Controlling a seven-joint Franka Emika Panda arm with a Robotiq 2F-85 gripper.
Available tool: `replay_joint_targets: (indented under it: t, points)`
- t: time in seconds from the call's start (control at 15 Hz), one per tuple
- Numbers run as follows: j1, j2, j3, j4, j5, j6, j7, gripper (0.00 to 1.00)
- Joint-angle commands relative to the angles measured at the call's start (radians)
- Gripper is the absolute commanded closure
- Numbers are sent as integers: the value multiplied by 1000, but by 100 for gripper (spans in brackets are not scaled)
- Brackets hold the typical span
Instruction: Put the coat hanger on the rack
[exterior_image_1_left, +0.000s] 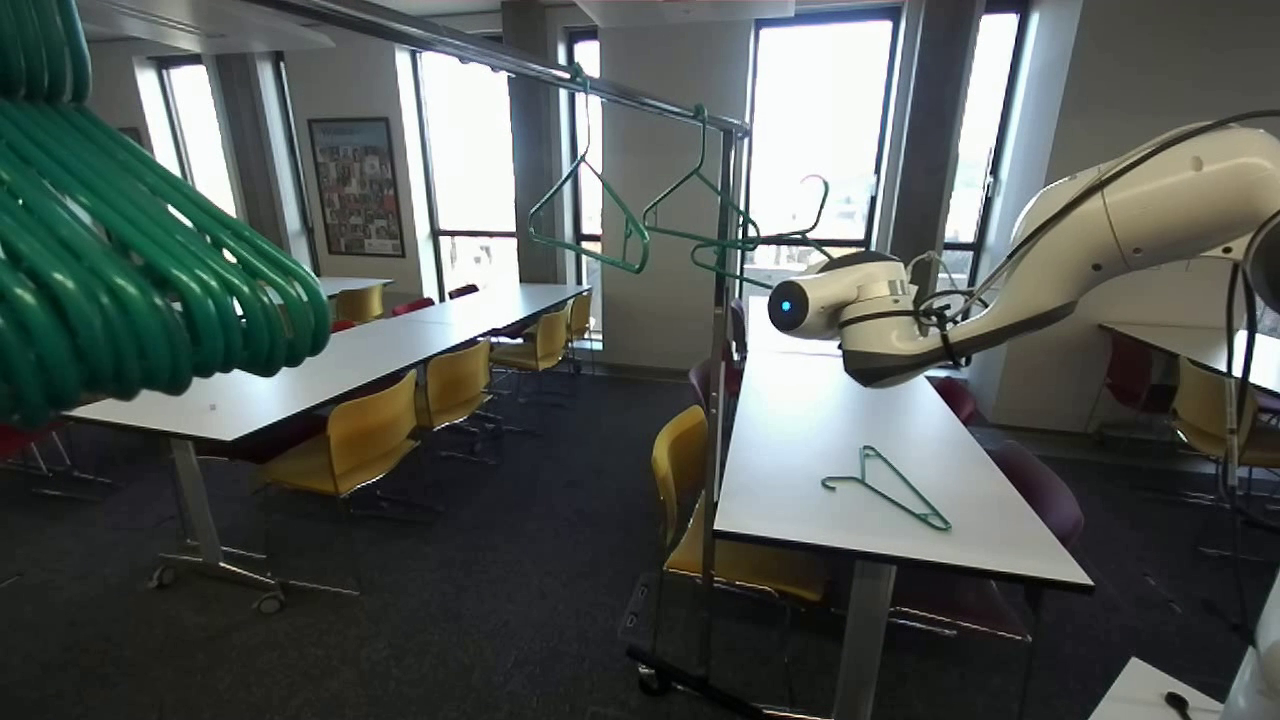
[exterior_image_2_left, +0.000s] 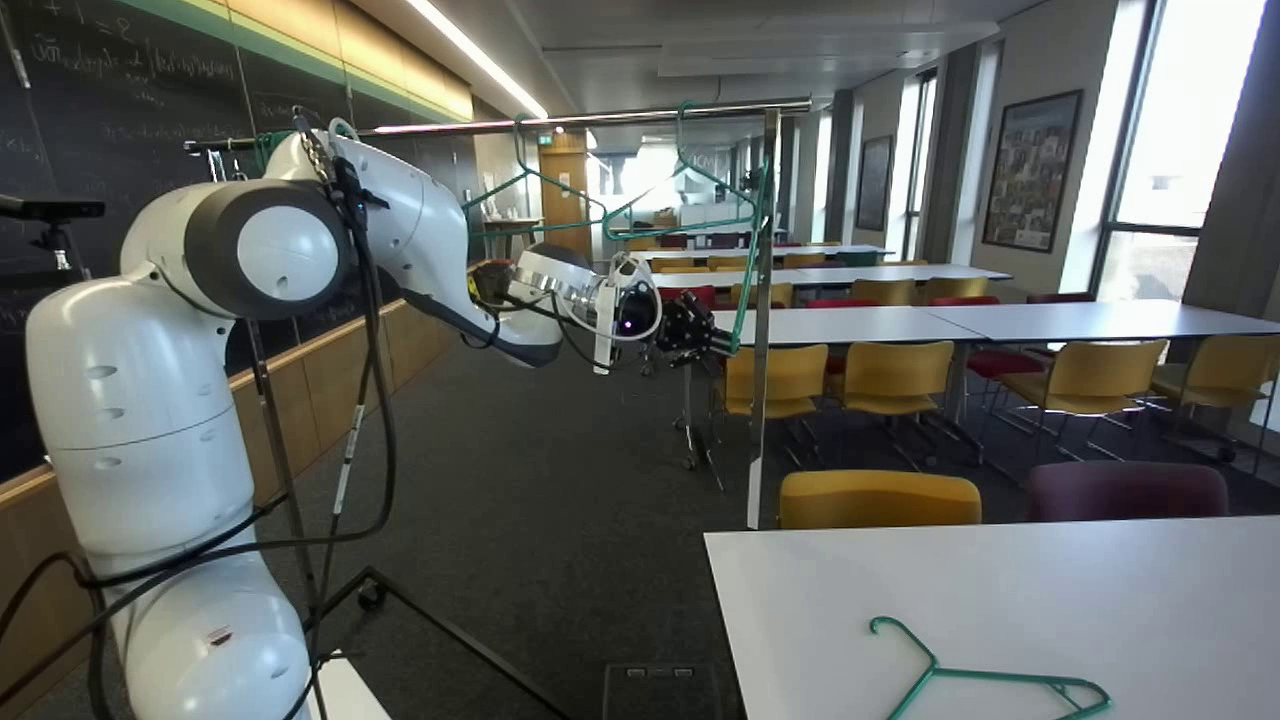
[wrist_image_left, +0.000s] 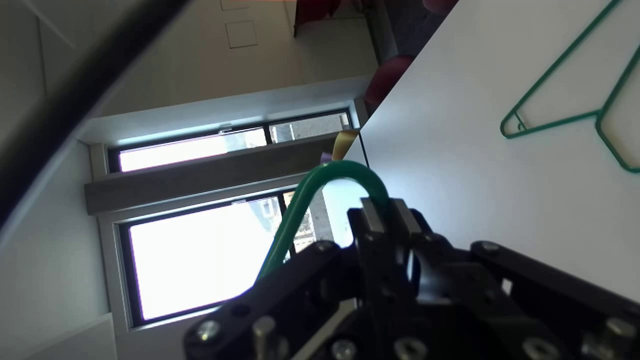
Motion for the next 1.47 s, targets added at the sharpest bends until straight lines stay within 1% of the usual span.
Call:
replay_joint_targets:
  t: [0.0,0.2,0.27,0.33,0.47,0.6,0.8,1.0,1.2,1.4]
  points:
    - [27,-1,-25,2,3,-2,-2,91]
    - [27,0,-27,2,4,-2,-2,91]
    - [23,2,-30,4,3,-6,0,98]
    - [25,2,-31,8,-33,-21,32,98]
    - [34,-12,-30,19,-90,-27,52,98]
    - [39,-18,-28,48,-138,-34,39,98]
    - [42,-5,-31,120,-143,-27,-47,98]
    - [38,39,-38,189,-127,-26,-212,98]
    - [38,70,-48,231,-167,-48,-341,98]
    - [40,93,-60,280,-223,-53,-430,98]
